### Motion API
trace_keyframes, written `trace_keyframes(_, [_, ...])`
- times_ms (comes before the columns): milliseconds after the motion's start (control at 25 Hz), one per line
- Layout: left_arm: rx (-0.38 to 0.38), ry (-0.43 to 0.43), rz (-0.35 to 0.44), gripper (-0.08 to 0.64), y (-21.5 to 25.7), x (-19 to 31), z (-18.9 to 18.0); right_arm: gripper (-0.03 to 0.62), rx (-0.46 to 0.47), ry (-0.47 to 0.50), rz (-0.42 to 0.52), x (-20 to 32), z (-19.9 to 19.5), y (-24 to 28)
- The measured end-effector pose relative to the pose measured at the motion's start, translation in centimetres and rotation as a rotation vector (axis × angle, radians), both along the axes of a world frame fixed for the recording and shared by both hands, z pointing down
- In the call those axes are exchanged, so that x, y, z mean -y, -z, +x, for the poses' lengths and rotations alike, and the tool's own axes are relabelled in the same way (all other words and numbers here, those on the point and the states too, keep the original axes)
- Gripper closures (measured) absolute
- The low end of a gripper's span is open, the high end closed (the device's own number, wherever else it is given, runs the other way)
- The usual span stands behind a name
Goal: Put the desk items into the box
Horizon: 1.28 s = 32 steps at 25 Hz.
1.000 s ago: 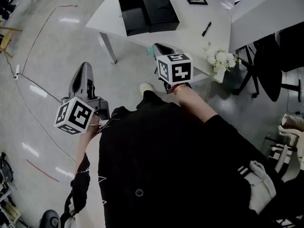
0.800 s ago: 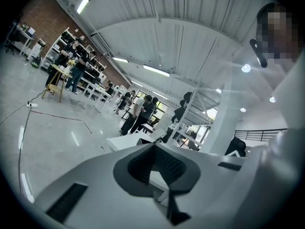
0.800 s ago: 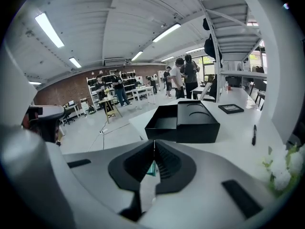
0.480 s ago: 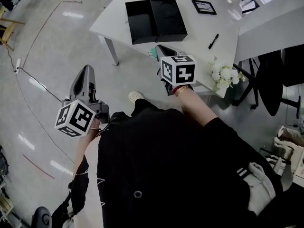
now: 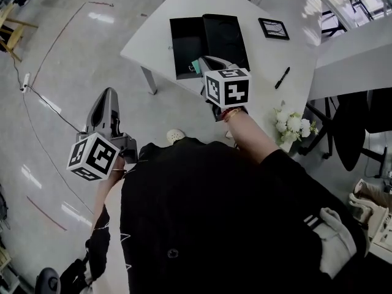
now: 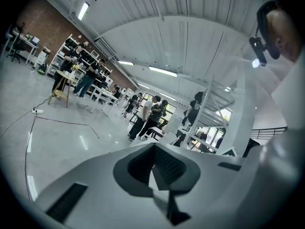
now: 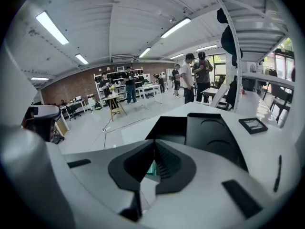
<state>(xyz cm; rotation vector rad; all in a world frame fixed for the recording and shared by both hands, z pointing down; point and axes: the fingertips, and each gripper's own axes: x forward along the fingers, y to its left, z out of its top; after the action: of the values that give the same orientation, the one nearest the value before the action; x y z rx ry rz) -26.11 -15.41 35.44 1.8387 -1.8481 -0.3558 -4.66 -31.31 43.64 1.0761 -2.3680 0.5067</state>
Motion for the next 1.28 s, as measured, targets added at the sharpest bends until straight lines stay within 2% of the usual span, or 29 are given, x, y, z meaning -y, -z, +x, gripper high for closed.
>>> trace_keyframes(360, [0.023, 0.075, -0.022, 0.549, -0.1, 2.0, -2.7, 0.581, -0.036, 0.077, -0.017, 5.1, -2.4, -0.4])
trace_keyframes(520, [0.029, 0.111, -0.029, 0.549, -0.3, 2.3, -3.7, 0.581, -0.056, 0.143, -0.052, 6.4, -3.4, -0.9])
trace_keyframes(920, [0.043, 0.174, 0.006, 0.549, 0.1, 3.7, -4.7, 0.581, -0.218, 0.461, -0.188, 5.9, -5.5, -3.6])
trace_keyframes(1280, [0.054, 0.242, 0.001, 0.549, -0.3, 3.0, -5.2, 0.581, -0.418, 0.760, -0.156, 5.1, -7.0, -5.2])
